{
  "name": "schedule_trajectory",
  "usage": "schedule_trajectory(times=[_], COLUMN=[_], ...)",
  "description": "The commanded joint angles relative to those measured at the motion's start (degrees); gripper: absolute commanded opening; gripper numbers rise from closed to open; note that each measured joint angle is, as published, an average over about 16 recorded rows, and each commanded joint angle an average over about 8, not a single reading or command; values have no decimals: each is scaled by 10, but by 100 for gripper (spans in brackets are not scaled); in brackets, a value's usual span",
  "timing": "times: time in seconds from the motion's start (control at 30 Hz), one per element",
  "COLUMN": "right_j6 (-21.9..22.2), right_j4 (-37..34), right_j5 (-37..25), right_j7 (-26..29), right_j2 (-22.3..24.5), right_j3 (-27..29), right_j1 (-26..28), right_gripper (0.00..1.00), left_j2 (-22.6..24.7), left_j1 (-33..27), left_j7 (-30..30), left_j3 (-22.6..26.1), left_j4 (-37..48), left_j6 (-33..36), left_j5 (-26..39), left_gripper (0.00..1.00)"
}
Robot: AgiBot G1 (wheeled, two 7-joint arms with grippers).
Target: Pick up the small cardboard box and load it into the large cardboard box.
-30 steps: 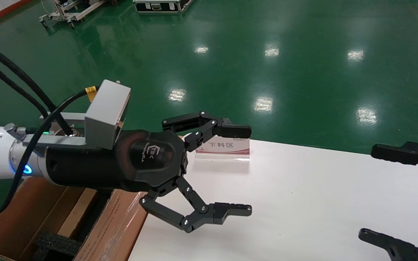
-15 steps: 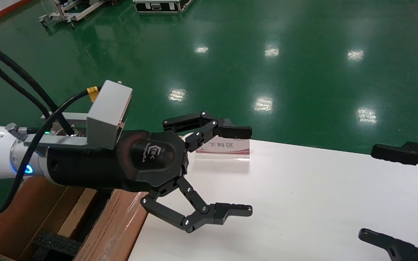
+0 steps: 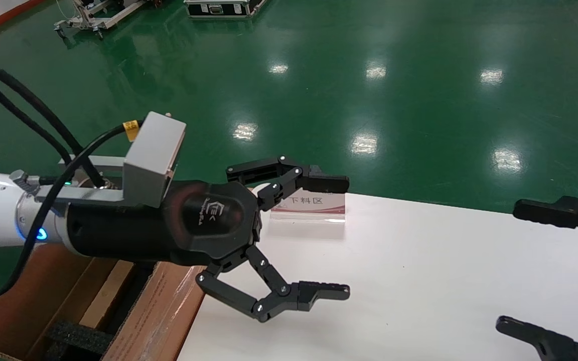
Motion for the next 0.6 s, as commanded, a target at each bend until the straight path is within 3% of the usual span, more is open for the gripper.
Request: schedule_trajectory(times=[0.03,0.6], right_j6=[0,0], right_j4=[0,0], right_j5=[0,0], right_j7=[0,0], right_j2=[0,0], right_j3=[0,0], right_j1=[0,0], right_gripper=[100,100], left_j2=[0,0], left_j1=[0,-4], left_j7=[0,-1], left_j3=[1,6], left_j4=[0,0], left_j6=[0,-1], left_j5=[0,2], left_gripper=[100,100])
